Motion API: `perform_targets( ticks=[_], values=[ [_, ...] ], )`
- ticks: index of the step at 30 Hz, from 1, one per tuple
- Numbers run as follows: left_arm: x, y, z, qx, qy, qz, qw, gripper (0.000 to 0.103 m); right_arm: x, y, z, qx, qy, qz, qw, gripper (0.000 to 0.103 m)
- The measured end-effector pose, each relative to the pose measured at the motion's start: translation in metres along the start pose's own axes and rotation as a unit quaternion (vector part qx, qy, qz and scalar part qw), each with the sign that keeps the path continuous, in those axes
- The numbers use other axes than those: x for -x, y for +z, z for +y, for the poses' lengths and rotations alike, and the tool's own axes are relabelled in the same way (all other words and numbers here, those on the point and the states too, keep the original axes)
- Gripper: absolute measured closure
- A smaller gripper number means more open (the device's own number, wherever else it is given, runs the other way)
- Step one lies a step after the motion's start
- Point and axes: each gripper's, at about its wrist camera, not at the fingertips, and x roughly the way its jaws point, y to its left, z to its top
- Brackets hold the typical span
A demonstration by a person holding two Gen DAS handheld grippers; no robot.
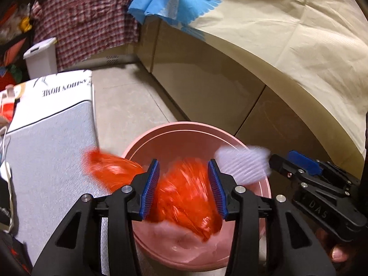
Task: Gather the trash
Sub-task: 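Open both tools to drop the bag and net into the bucket, then move both tools back to the table toward the wrappers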
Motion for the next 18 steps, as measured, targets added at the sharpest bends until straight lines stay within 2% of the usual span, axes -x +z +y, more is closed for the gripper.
perform_targets(
  ticks=[9,18],
  values=[
    [0.039,-0.009,0.003,0.012,0.012,-0.021,0.9996,0.059,0.009,0.0,0.0,0.003,0.003,-0.017,1.0,0.057],
    [0.115,-0.012,0.013,0.017,0.035,-0.065,0.9971,0.059,0.048,-0.003,0.014,0.02,0.025,-0.069,0.997,0.057]
  ],
)
